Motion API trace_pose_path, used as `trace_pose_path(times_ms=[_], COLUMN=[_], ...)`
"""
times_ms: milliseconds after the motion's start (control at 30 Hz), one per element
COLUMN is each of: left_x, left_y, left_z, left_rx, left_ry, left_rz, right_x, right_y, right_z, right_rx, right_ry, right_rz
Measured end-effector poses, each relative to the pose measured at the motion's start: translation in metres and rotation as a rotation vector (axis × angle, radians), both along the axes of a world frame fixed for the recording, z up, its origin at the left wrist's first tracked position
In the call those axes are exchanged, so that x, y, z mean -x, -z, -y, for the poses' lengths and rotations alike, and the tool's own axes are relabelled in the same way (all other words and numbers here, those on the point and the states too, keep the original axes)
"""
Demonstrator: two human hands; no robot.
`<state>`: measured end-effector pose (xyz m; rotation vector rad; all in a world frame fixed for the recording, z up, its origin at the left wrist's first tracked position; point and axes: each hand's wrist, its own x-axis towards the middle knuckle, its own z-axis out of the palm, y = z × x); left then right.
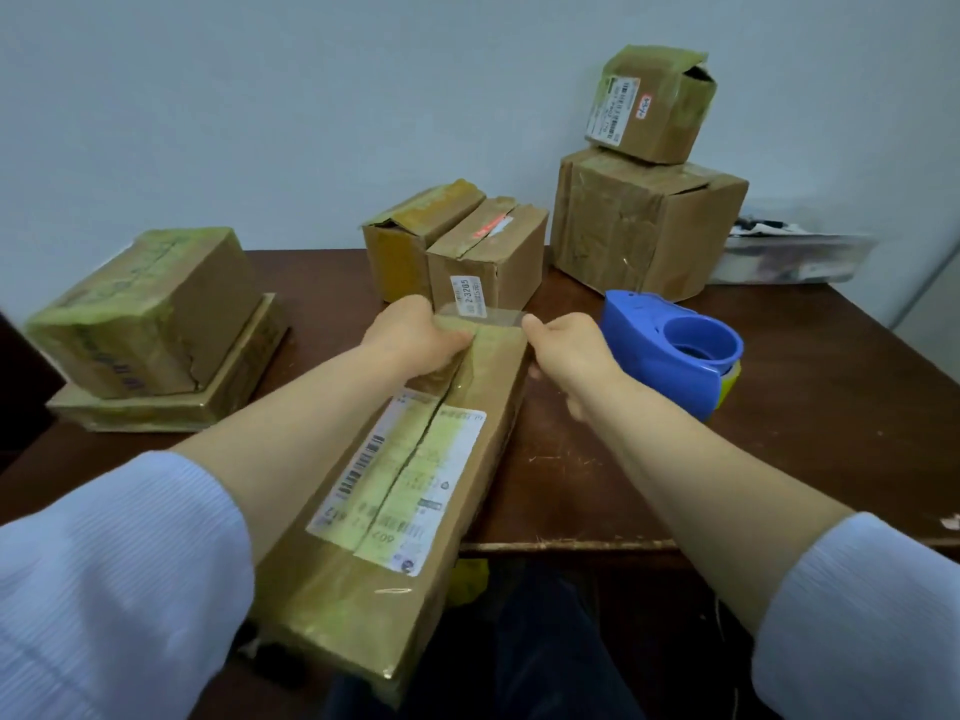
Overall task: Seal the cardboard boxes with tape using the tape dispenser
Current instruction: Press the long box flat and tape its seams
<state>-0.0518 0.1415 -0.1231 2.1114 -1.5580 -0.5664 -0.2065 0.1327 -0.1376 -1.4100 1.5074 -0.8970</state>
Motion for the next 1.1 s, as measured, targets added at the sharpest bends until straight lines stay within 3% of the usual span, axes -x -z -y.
trace_pose_path(times_ms=[100, 167, 333, 500, 733, 900, 1100], left_x=[-0.013, -0.019, -0.016, -0.017, -0.024, -0.021, -0.034], left_y=[0.004, 0.01, 0.025, 0.024, 0.023, 0.026, 0.024], left_z=[0.001, 0.002, 0.004, 0.006, 0.004, 0.005, 0.0], left_rx=[-0.014, -0.007, 0.004, 0.03, 0.057, 0.074, 0.112], left_ry=[-0.124, -0.187, -0.22, -0.195, -0.221, -0.238, -0.282], left_rz=[-0.257, -0.327, -0.188, -0.115, -0.252, -0.178, -0.193], right_x=[-0.022, -0.032, -0.044, -0.038, -0.033, -0.039, -0.017], right_y=[0.002, 0.001, 0.002, 0.01, 0.018, 0.016, 0.023], right_z=[0.018, 0.027, 0.033, 0.039, 0.039, 0.039, 0.048], right_rx=[0.029, 0.034, -0.012, 0.15, 0.211, 0.154, 0.182], right_ry=[-0.023, -0.067, -0.089, -0.059, 0.009, -0.027, 0.02], right_rz=[-0.038, -0.119, -0.324, -0.415, -0.42, -0.444, -0.243])
